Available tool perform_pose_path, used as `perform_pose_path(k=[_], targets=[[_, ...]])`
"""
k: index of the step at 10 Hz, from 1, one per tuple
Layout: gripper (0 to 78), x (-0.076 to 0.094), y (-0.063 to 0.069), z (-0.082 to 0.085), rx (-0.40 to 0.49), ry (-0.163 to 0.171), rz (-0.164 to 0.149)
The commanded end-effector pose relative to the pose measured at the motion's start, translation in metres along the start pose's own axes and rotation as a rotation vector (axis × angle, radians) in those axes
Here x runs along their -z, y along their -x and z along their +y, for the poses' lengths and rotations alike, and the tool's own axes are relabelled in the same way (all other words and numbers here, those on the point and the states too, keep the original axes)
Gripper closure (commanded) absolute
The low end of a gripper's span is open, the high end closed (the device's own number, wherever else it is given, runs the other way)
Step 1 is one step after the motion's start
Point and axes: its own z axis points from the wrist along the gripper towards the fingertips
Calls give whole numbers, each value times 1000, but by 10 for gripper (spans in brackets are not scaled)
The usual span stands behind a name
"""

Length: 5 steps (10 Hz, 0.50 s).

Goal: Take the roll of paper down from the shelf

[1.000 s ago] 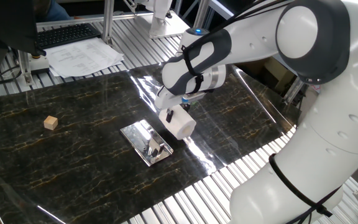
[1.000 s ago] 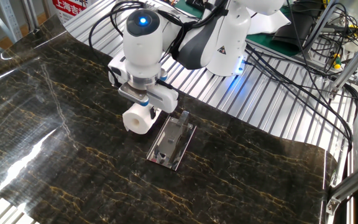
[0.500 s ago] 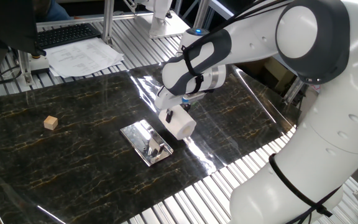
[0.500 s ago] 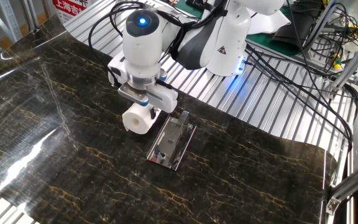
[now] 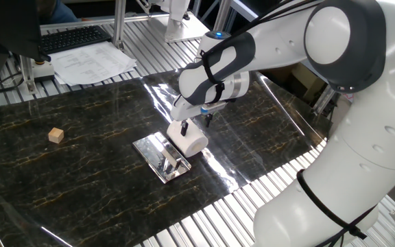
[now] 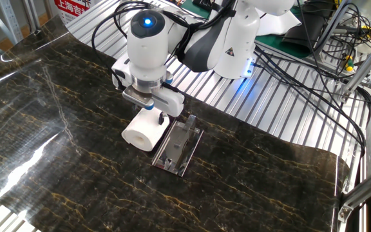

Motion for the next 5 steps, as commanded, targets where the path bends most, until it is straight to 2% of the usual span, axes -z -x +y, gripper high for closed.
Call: perform_pose_path(k=[1, 4, 5], targets=[[1, 17, -4, 7, -6, 6, -6], [1, 30, -7, 13, 2, 6, -5], [1, 40, -9, 17, 12, 19, 1]])
